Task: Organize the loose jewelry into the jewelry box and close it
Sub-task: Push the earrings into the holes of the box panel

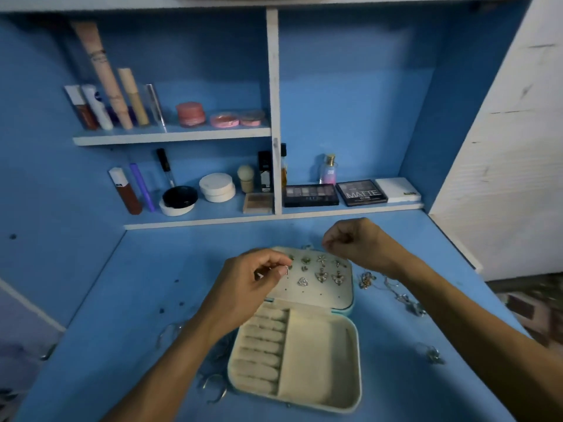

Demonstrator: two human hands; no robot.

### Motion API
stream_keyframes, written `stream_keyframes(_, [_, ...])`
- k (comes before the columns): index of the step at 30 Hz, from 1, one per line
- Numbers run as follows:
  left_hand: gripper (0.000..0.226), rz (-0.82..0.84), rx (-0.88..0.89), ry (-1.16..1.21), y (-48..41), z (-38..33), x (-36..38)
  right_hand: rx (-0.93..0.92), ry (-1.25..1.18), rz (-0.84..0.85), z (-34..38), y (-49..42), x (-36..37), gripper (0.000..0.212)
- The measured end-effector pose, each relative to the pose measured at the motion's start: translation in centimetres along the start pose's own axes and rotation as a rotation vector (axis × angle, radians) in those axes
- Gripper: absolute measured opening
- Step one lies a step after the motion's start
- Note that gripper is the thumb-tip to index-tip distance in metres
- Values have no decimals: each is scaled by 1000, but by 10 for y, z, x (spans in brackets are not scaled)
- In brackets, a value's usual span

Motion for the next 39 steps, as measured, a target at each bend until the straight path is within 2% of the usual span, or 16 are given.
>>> stream_keyframes(10, [11,-33,-160,29,-2,13,7,6,9,72,3,-6,13,9])
stream_keyframes(17, [12,-21,-220,111,-3,13,11,-58,-42,-8,16,-2,3,15])
stream_keyframes(23, [12,-68,-246,68,-4,13,6,-98,-127,-13,28,2,-3,13])
stream_keyframes(29, [5,-81,-216,8,-1,6,6,-94,-171,-28,33,8,-8,14])
stream_keyframes(34, [11,-45,-173,-22,4,1,10,-92,-197,-28,37,10,-10,14])
stream_keyframes(39, [10,-132,-113,-113,7,1,10,-89,-198,-21,38,11,-10,11])
Point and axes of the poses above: each hand's wrist, its own y-axis away from the middle knuckle, its own x-axis out of the palm, z = x × y, the point moved 5 cm from there along -y, towards the middle knuckle, and after that the axes turned 6 degrees about -x, right-handed, at the moved point
